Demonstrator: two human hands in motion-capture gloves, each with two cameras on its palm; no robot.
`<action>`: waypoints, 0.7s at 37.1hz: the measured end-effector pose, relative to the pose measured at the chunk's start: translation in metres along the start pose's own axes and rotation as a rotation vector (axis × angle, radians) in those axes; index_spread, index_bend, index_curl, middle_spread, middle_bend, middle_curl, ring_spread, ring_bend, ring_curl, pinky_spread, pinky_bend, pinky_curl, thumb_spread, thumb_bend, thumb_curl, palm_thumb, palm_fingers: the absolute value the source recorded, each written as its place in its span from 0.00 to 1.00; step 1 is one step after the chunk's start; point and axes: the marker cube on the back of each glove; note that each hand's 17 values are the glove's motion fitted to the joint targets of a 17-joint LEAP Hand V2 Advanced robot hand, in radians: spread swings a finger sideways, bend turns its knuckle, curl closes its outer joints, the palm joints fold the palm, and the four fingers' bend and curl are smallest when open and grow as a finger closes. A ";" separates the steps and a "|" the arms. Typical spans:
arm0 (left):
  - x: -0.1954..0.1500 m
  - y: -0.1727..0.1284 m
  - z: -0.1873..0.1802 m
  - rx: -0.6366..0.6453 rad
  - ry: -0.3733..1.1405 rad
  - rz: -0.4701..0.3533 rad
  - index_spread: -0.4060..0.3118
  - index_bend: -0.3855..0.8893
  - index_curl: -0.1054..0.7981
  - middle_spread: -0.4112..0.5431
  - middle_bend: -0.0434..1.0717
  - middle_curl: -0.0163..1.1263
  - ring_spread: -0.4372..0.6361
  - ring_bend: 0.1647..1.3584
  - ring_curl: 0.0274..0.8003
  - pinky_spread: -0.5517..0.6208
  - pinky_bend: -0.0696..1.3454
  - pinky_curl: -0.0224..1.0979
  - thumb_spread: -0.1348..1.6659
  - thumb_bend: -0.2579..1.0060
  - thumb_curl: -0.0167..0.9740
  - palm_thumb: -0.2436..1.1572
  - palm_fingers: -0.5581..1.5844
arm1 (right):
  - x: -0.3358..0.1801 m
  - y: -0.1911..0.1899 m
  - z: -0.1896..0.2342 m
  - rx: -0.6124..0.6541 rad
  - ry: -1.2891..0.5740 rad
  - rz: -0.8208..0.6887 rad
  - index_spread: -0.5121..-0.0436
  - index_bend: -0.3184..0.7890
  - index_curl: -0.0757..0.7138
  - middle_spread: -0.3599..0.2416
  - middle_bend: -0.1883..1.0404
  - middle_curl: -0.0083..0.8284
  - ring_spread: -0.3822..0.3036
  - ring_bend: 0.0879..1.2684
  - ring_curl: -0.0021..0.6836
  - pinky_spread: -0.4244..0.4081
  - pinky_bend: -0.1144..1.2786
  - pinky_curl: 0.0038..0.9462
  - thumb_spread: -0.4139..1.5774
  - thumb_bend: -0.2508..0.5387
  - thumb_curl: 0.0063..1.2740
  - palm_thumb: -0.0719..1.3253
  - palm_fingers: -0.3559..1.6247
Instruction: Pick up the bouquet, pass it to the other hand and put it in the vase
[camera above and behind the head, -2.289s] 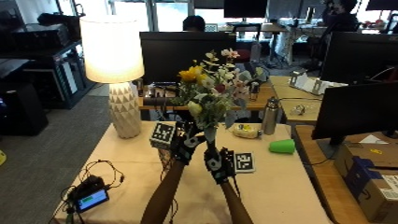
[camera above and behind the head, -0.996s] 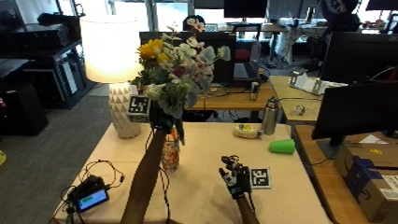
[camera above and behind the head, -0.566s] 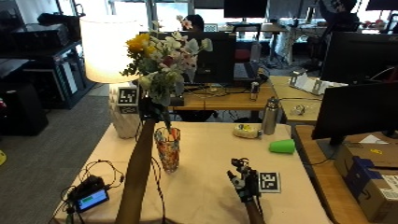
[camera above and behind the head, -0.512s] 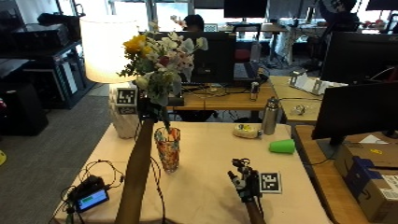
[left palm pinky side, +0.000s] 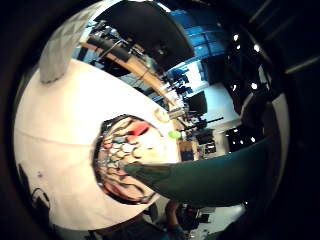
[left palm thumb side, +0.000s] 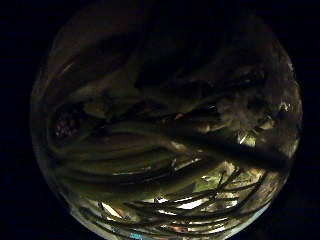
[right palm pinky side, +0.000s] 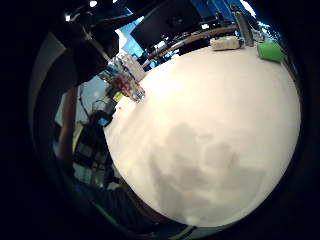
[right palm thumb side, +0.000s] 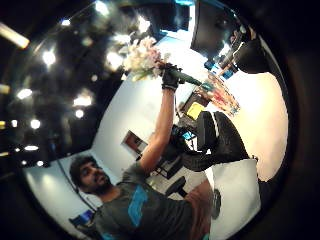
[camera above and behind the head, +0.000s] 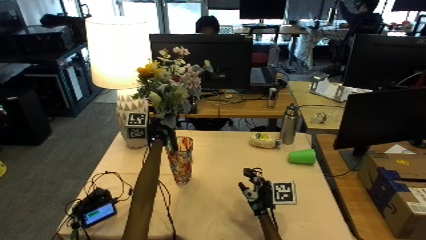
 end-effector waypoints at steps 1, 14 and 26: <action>-0.008 -0.001 0.000 -0.006 -0.019 -0.006 0.12 0.47 0.68 0.06 0.55 0.55 0.08 0.49 0.57 0.16 0.41 0.40 0.47 0.17 0.62 0.75 0.81 | -0.005 -0.001 0.002 -0.004 -0.019 -0.010 0.46 0.42 0.55 0.37 0.34 0.53 0.42 0.17 0.53 0.75 0.34 0.36 0.75 0.29 0.41 0.64 0.63; -0.067 0.014 -0.007 -0.206 -0.287 -0.027 0.36 0.35 0.61 0.16 0.43 0.54 0.18 0.38 0.55 0.52 0.23 0.36 0.53 0.15 0.48 0.59 0.51 | -0.032 -0.008 0.011 -0.025 -0.073 -0.038 0.46 0.42 0.56 0.37 0.32 0.53 0.45 0.13 0.53 0.80 0.30 0.36 0.76 0.29 0.39 0.64 0.62; -0.081 0.025 -0.053 -0.178 -0.472 -0.040 0.68 0.34 0.43 0.49 0.18 0.40 0.52 0.40 0.49 0.82 0.38 0.37 0.54 0.20 0.43 0.61 0.30 | -0.047 -0.012 0.015 -0.029 -0.105 -0.007 0.45 0.44 0.58 0.38 0.31 0.53 0.47 0.09 0.53 0.85 0.24 0.35 0.76 0.29 0.38 0.64 0.61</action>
